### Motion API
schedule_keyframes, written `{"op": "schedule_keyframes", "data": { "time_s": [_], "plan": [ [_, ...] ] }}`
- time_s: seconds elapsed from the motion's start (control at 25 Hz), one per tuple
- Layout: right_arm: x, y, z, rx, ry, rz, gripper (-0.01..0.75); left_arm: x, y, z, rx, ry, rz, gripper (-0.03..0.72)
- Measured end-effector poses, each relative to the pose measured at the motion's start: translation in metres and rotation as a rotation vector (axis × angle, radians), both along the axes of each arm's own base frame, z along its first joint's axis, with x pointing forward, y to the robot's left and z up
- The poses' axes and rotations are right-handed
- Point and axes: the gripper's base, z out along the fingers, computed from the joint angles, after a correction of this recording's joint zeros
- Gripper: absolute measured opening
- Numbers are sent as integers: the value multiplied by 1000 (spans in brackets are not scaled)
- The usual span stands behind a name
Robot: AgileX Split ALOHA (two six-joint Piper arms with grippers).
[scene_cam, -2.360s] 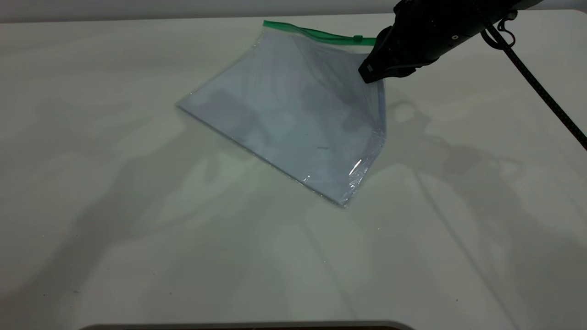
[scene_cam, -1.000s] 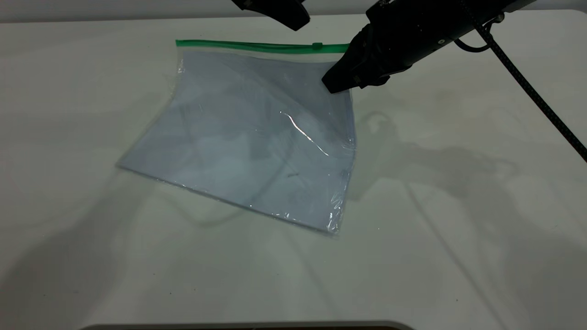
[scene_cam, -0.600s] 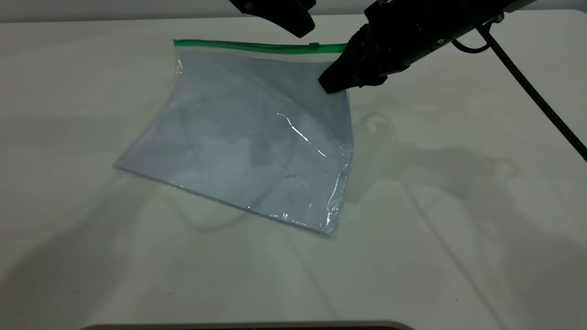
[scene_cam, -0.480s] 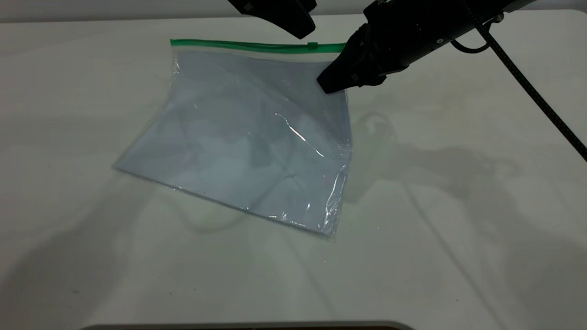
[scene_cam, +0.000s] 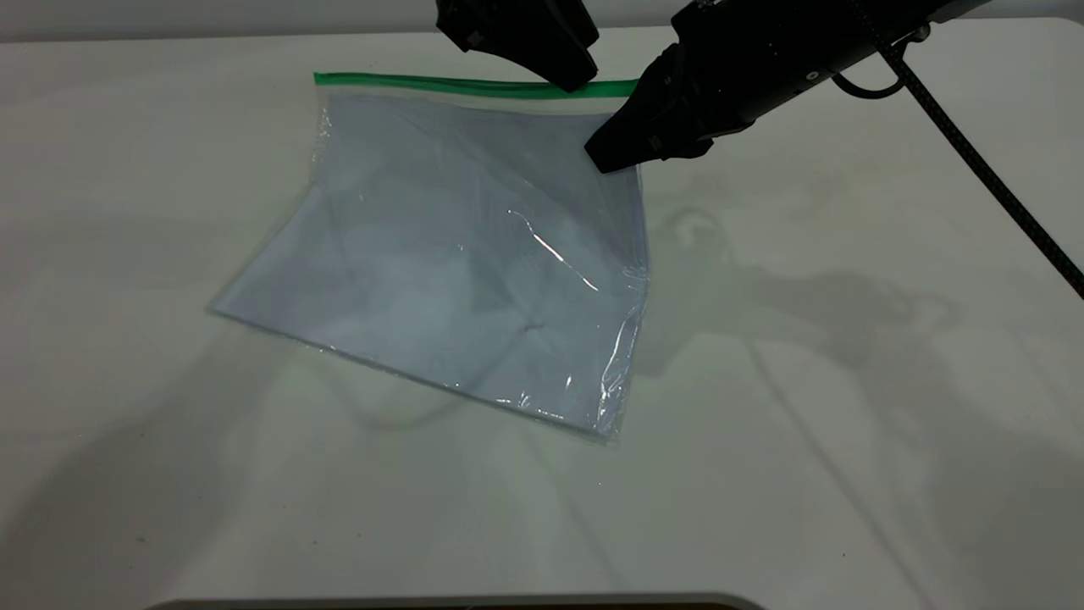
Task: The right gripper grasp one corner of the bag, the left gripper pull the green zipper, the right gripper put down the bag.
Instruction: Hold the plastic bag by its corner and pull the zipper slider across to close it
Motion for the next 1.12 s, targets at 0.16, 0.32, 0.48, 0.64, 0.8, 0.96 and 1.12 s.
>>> {"op": "schedule_keyframes", "data": {
  "time_s": [0.16, 0.32, 0.48, 0.64, 0.8, 0.96, 1.12],
  "plan": [
    [0, 0, 0, 0, 1, -1, 35, -1, -3, -10, 8, 20, -8, 410],
    [0, 0, 0, 1, 2, -2, 35, -2, -3, -14, 10, 21, -15, 392],
    [0, 0, 0, 1, 2, -2, 35, -1, -3, -14, 11, 14, -11, 299],
    [0, 0, 0, 1, 2, -2, 35, 0, -3, -14, 11, 5, -8, 174],
    [0, 0, 0, 5, 11, -11, 35, 0, -3, -14, 12, 1, -13, 84],
    [0, 1, 1, 25, 40, -40, 35, 0, -3, -14, 13, 1, -13, 68],
    [1, 0, 5, 39, 49, -65, 35, 0, -2, -14, 13, 2, -8, 67]
  ]
}}
